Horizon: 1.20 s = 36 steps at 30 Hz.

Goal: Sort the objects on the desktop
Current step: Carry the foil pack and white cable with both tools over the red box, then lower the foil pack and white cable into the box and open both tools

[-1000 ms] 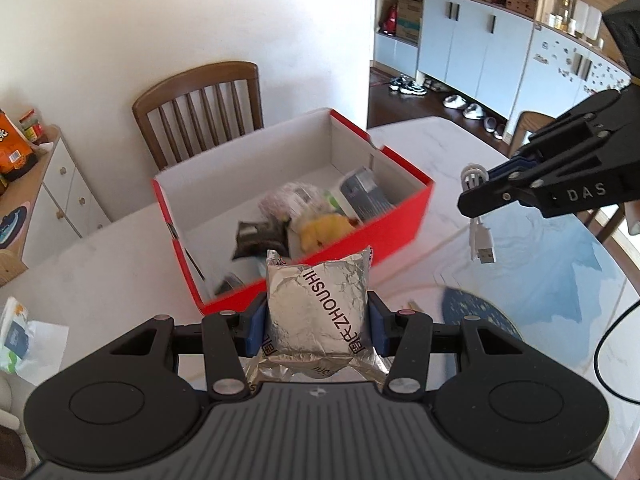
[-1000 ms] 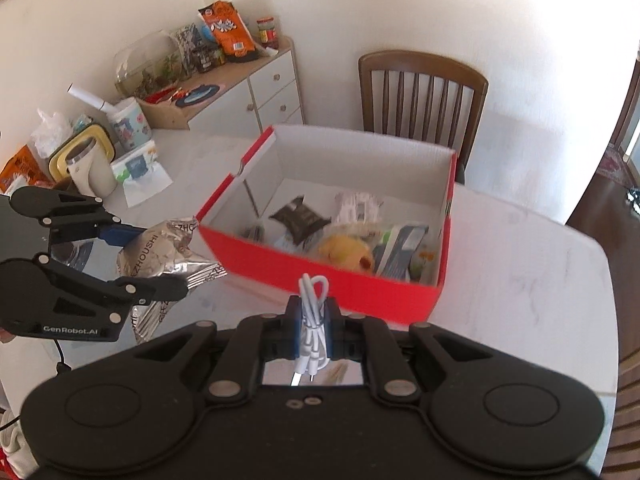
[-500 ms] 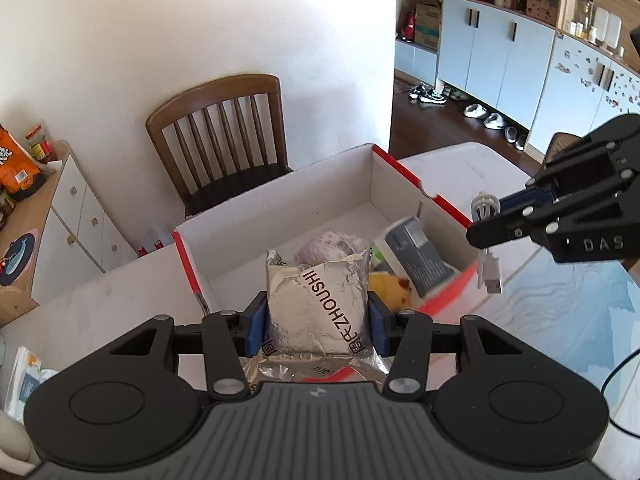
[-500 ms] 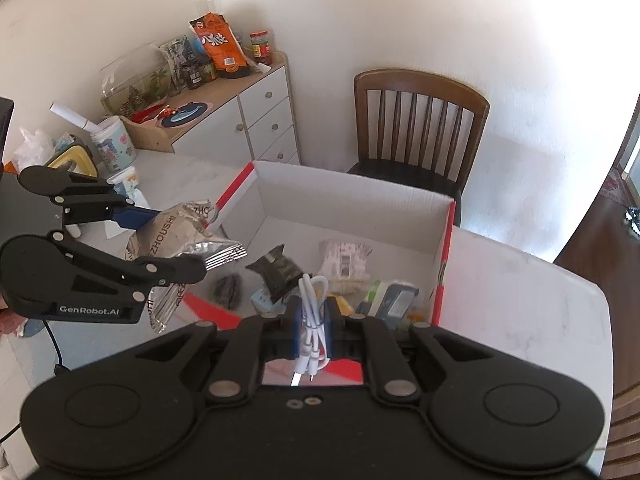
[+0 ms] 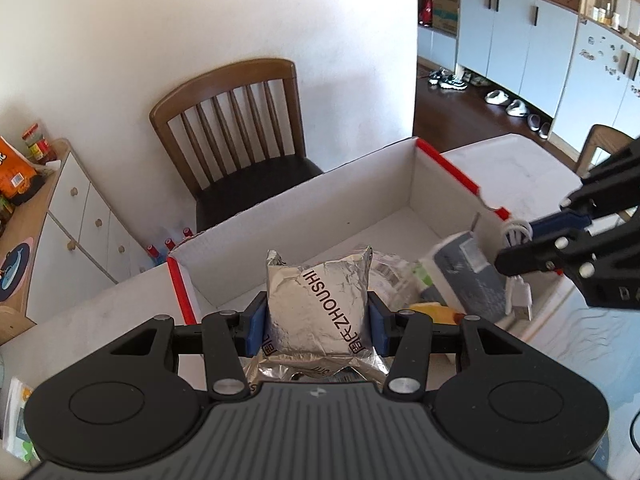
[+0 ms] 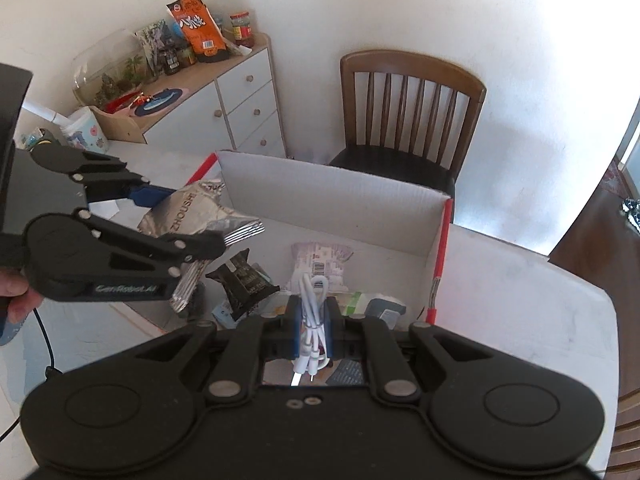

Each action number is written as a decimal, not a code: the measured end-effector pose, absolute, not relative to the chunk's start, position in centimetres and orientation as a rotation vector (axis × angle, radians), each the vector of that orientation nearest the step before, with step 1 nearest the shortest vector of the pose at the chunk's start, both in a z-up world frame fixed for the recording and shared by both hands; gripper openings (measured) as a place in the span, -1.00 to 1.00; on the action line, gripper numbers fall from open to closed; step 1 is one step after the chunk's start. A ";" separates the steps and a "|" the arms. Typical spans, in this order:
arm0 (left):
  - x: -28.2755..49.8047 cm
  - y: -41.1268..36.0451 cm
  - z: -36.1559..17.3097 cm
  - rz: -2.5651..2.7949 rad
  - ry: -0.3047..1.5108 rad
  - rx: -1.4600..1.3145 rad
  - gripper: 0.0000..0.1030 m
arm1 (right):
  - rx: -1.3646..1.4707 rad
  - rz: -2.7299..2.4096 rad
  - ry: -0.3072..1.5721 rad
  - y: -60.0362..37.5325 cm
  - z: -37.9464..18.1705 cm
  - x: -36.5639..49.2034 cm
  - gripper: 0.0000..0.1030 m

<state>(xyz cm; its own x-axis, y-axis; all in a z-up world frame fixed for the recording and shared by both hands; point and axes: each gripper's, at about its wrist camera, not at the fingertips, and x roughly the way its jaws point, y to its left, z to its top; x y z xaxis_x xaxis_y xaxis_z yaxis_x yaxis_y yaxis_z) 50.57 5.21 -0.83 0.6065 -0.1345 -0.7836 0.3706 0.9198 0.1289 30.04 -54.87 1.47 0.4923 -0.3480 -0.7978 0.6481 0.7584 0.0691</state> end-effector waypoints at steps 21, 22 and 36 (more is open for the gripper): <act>56.6 5.6 -6.4 -0.231 0.992 0.237 -0.06 | 0.404 -0.597 0.978 -56.6 -4.4 32.1 -0.80; 56.8 5.6 -6.5 -0.232 0.993 0.236 -0.06 | 0.402 -0.596 0.982 -56.6 -4.6 32.3 -0.80; 57.0 5.5 -8.7 -0.247 1.043 0.222 -0.06 | 0.394 -0.577 1.022 -56.8 -6.5 33.3 -0.80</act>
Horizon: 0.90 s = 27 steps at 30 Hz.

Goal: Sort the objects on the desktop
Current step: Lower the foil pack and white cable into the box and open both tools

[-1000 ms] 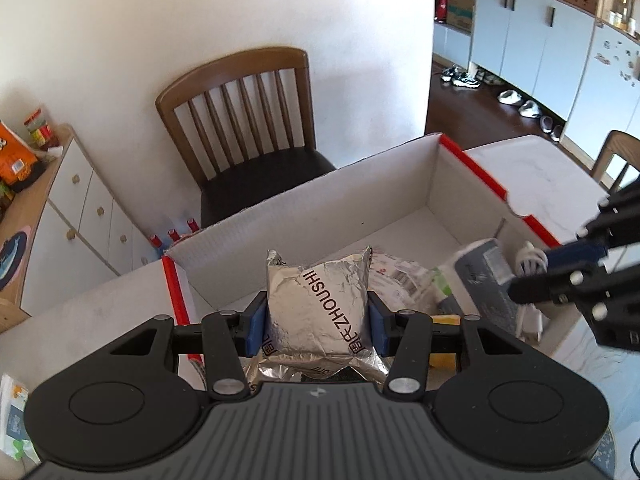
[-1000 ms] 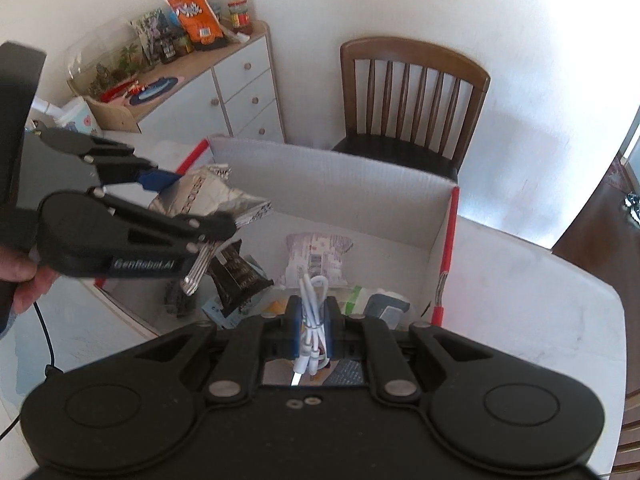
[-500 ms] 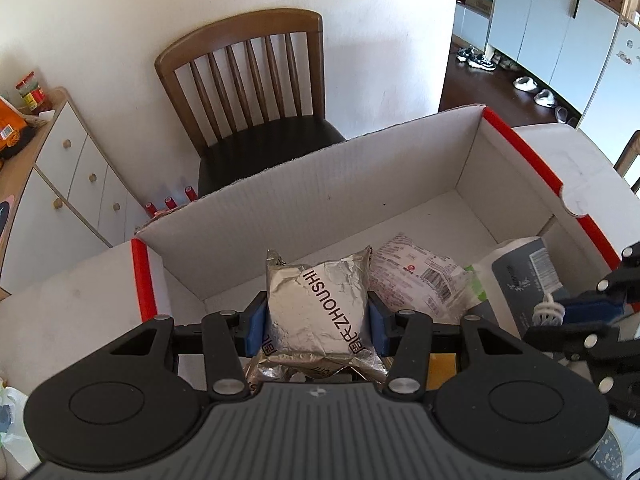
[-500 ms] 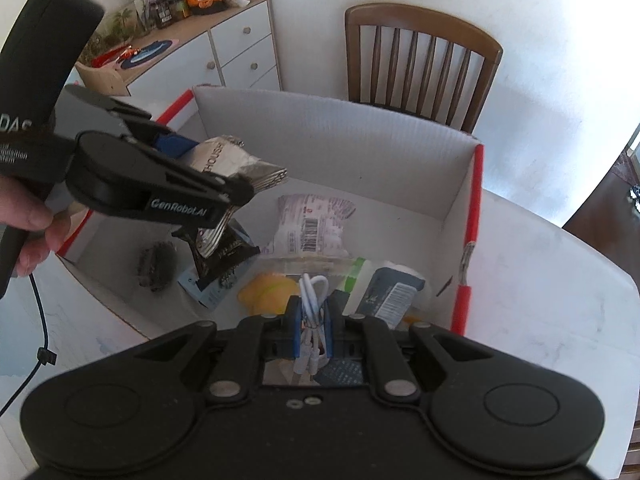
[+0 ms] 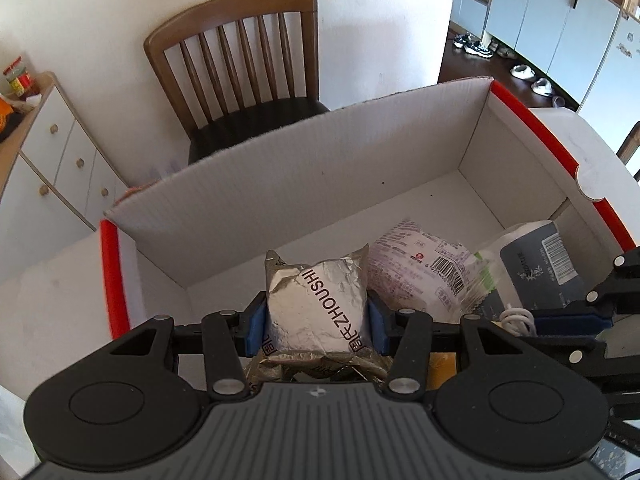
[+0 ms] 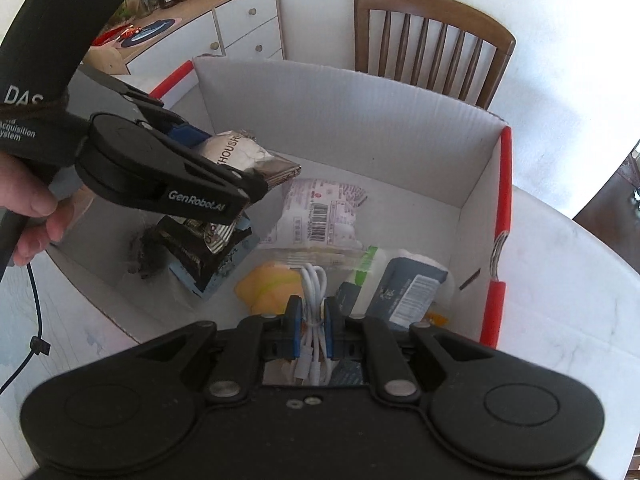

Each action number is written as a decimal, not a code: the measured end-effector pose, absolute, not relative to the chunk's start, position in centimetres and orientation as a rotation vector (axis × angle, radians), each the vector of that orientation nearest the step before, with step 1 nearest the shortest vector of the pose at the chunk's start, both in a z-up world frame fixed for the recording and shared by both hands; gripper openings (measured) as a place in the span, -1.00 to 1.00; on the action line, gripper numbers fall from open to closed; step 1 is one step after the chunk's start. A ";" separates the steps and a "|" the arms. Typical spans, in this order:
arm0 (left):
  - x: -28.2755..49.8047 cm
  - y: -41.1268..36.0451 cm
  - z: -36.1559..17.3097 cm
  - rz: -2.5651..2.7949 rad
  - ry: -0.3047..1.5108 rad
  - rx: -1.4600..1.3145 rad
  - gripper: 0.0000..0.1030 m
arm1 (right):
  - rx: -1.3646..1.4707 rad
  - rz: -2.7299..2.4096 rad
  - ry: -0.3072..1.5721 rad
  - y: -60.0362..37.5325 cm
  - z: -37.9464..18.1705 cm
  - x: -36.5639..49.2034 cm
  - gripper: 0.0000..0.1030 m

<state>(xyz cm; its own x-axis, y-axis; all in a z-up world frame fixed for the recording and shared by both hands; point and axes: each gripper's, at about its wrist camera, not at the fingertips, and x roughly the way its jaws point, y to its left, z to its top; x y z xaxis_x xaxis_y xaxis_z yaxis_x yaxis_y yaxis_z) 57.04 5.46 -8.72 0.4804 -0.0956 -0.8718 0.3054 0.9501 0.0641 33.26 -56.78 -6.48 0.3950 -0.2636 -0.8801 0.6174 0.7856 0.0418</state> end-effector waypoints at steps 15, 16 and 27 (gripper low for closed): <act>56.7 5.8 -8.9 -0.251 1.048 0.176 0.45 | 0.387 -0.594 0.982 -56.8 -5.6 32.5 -0.17; 56.7 5.8 -8.8 -0.251 1.046 0.173 0.46 | 0.385 -0.594 0.979 -56.7 -5.5 32.4 -0.14; 55.3 5.4 -6.6 -0.263 1.005 0.155 0.53 | 0.381 -0.591 0.934 -55.6 -3.9 31.5 0.15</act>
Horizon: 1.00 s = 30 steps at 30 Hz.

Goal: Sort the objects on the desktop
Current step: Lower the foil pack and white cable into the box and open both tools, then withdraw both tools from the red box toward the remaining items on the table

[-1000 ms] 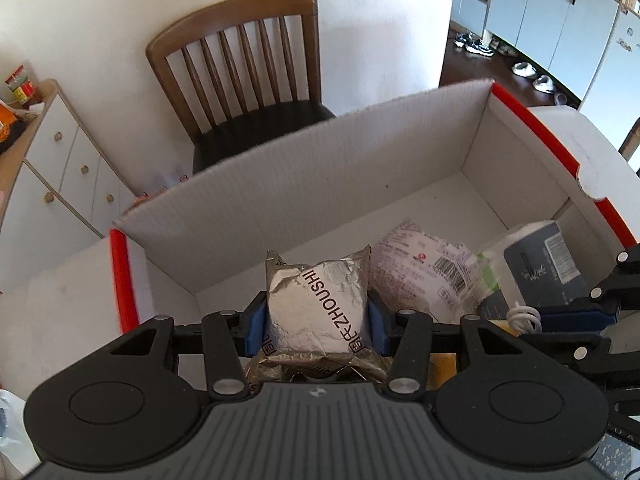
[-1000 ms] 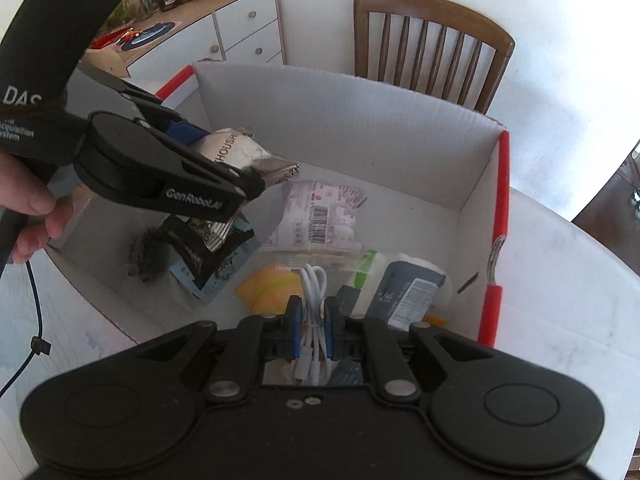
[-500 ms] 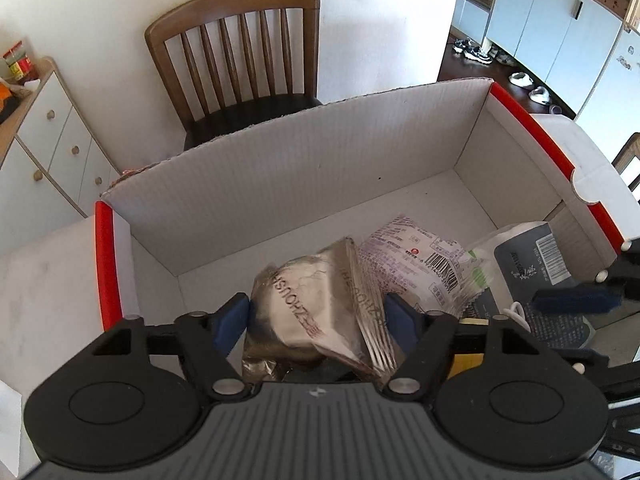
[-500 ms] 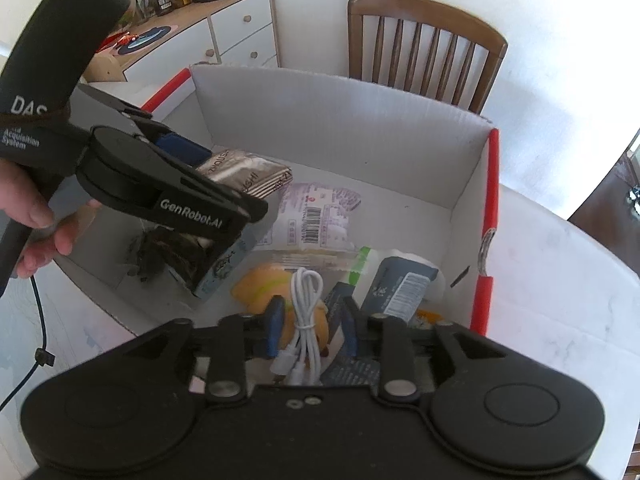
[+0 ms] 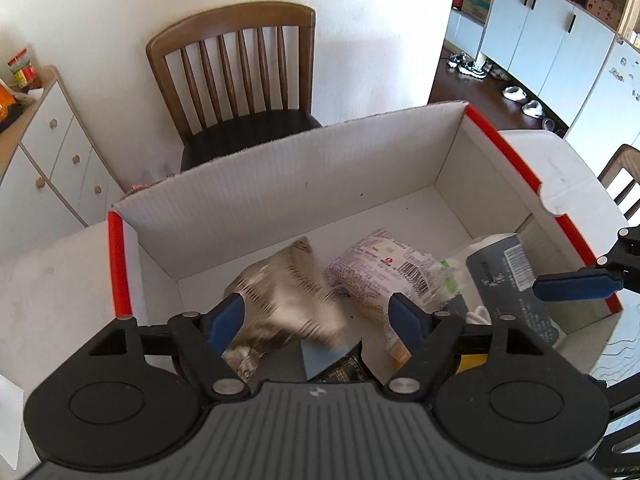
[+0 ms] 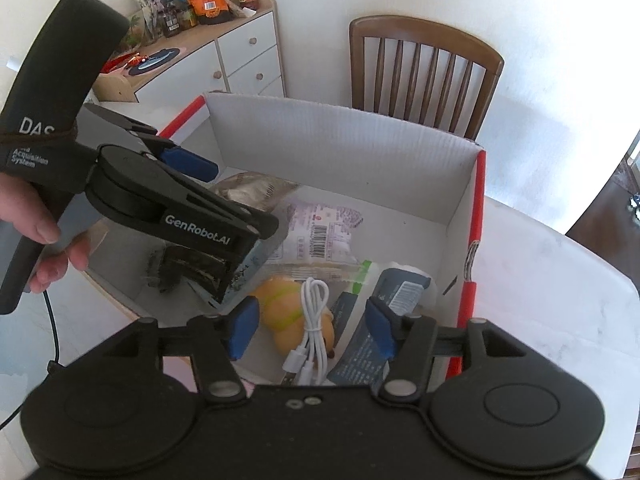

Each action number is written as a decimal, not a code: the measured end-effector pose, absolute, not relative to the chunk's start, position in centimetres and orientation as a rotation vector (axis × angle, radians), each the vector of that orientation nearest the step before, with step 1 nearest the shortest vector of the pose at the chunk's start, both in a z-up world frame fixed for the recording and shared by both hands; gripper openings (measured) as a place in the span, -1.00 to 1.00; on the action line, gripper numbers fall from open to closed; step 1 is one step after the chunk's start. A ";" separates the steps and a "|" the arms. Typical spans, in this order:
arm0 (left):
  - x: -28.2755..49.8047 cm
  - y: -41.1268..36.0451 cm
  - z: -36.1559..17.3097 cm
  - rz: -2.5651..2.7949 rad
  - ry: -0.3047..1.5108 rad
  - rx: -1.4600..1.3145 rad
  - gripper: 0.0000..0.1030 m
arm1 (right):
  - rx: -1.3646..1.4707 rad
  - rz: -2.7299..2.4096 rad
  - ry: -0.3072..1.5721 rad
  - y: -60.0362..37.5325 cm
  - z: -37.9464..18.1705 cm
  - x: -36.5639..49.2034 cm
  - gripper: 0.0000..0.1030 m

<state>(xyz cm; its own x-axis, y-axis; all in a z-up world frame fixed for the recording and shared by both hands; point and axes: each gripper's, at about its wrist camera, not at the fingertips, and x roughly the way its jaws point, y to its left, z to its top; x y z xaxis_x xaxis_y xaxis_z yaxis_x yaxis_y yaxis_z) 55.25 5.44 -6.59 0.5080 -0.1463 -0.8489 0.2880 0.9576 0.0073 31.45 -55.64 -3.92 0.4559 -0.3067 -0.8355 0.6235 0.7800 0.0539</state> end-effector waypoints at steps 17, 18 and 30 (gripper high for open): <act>49.0 5.1 -1.4 -0.273 0.922 0.154 0.70 | 0.349 -0.594 0.880 -51.2 0.4 29.0 0.24; 48.4 5.1 -1.1 -0.276 0.919 0.155 0.70 | 0.345 -0.592 0.879 -50.7 0.7 28.8 0.24; 40.4 4.8 0.9 -0.301 0.881 0.201 0.90 | 0.332 -0.572 0.873 -44.2 1.7 26.3 0.24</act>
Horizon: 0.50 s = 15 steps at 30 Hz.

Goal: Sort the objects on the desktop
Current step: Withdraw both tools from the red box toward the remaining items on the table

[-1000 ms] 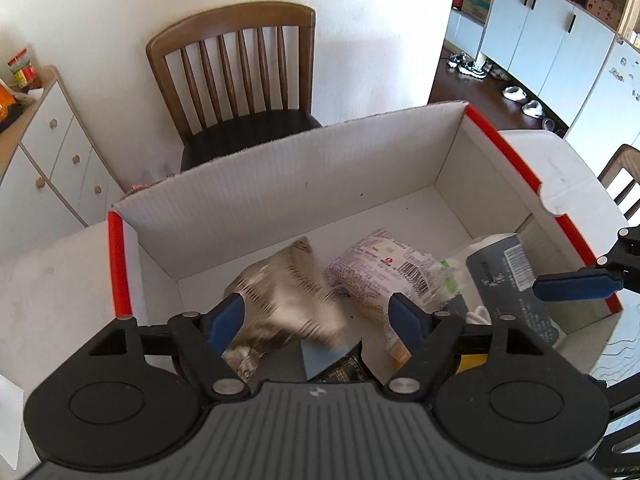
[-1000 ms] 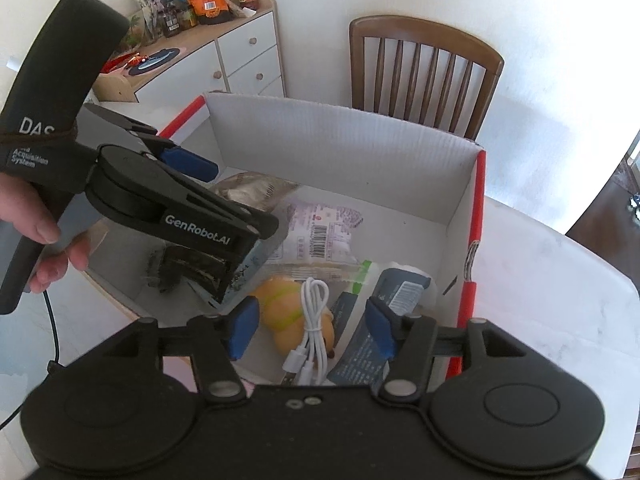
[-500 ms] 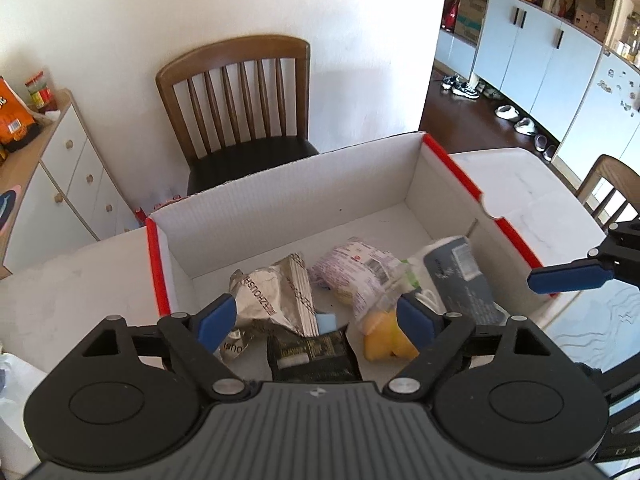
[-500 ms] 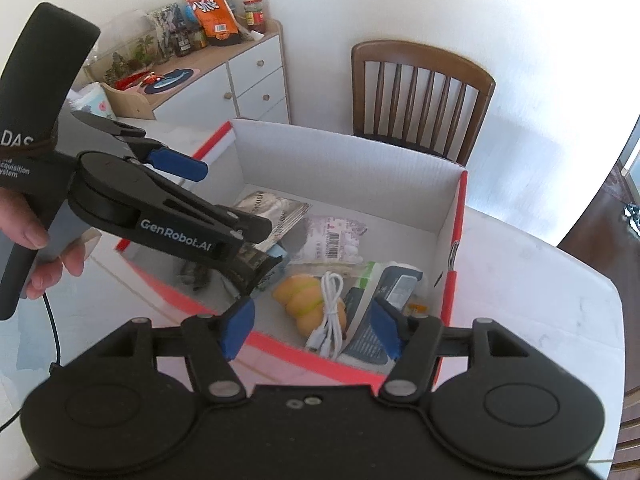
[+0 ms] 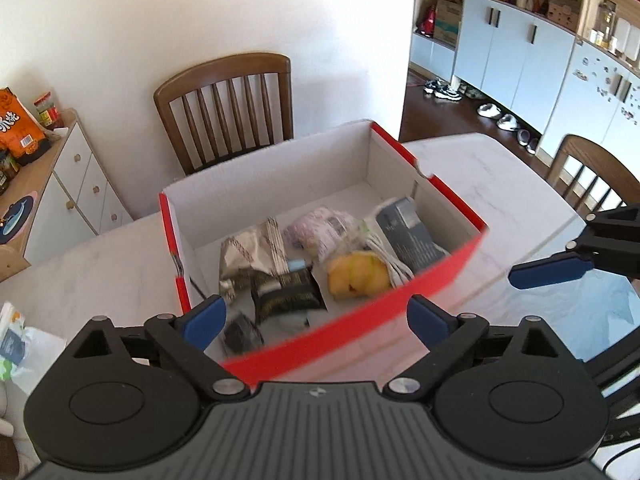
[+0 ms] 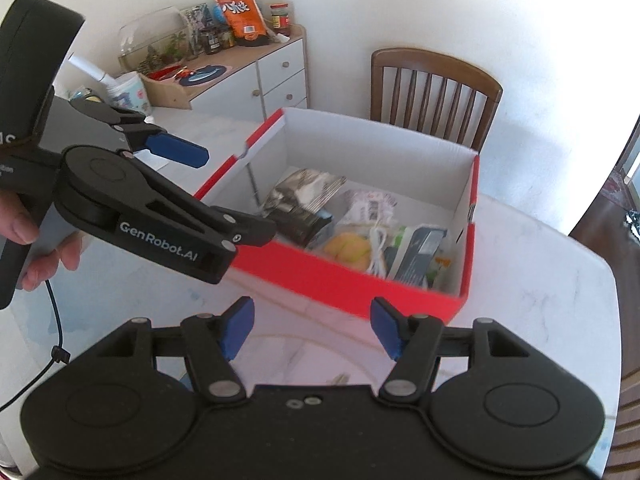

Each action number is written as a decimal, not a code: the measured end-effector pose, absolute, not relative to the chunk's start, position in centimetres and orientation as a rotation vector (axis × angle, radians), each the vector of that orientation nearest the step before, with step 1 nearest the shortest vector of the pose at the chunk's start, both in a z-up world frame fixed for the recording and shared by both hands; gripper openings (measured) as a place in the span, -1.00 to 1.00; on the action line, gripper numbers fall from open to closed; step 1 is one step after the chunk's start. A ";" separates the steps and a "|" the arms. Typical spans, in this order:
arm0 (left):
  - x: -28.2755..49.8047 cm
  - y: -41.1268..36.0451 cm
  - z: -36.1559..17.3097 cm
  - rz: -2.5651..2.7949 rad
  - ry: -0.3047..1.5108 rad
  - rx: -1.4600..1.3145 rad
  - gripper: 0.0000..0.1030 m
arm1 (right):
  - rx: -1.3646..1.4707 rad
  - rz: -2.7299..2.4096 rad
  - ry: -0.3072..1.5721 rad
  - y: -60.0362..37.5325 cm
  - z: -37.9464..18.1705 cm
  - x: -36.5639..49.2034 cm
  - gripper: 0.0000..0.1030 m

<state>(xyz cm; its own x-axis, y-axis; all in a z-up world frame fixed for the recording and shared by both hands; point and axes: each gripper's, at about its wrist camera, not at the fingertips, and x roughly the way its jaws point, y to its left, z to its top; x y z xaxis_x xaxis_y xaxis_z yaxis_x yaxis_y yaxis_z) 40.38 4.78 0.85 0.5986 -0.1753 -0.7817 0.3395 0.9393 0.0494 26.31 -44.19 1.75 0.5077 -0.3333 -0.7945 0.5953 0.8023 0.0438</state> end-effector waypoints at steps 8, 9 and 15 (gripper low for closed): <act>34.2 5.3 0.5 -0.289 0.869 0.245 0.90 | 0.338 -0.583 0.883 -39.4 0.6 24.3 0.24; 33.4 5.4 0.4 -0.286 0.867 0.249 0.90 | 0.340 -0.586 0.883 -38.7 0.4 24.1 0.24; 29.5 6.2 -0.4 -0.282 0.878 0.255 0.90 | 0.347 -0.597 0.886 -35.2 -0.8 23.0 0.24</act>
